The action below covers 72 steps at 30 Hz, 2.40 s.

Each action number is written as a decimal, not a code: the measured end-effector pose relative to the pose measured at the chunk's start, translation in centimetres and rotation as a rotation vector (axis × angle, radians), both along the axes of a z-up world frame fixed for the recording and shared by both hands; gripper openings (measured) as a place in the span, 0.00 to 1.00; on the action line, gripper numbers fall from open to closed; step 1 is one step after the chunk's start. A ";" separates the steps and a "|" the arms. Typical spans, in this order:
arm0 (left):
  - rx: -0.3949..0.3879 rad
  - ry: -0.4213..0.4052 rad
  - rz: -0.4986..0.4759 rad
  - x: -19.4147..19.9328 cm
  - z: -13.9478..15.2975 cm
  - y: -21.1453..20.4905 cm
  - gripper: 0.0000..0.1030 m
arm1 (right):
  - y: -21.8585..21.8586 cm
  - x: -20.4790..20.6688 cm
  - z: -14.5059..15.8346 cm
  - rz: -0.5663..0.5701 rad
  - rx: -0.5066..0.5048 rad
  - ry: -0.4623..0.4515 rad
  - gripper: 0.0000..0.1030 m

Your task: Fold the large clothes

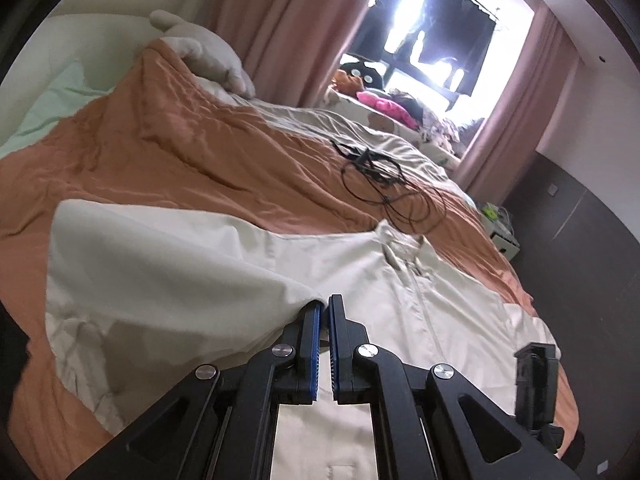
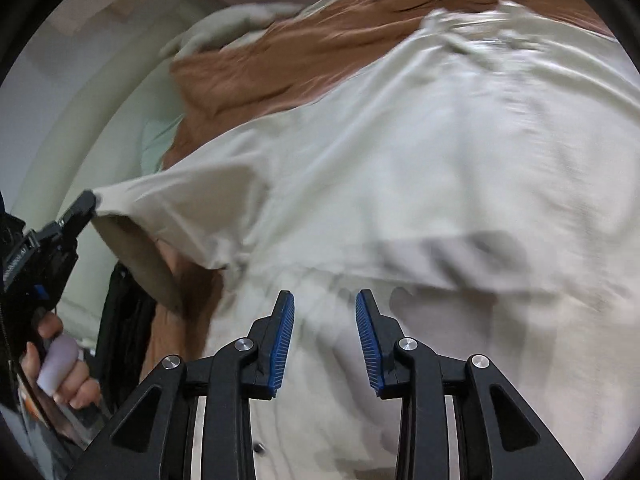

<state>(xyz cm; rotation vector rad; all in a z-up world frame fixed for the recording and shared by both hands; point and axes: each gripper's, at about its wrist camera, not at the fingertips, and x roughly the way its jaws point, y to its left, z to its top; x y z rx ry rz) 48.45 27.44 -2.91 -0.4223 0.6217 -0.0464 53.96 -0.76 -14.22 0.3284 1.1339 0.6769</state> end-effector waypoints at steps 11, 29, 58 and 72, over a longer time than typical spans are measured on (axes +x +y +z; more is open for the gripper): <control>0.065 0.088 -0.151 1.6 -1.5 -7.4 0.04 | -6.1 0.6 -1.8 -0.125 0.032 0.038 0.32; 0.007 0.220 -0.169 0.4 -3.3 -8.1 0.87 | -10.3 1.2 -2.9 -0.240 0.051 0.082 0.44; -0.032 0.462 0.304 -2.6 -12.2 5.3 0.18 | -9.4 0.5 -1.9 -0.216 0.068 0.065 0.44; 0.109 0.151 0.157 0.0 4.8 -6.0 0.10 | -13.4 -0.3 1.2 -0.273 0.165 0.042 0.44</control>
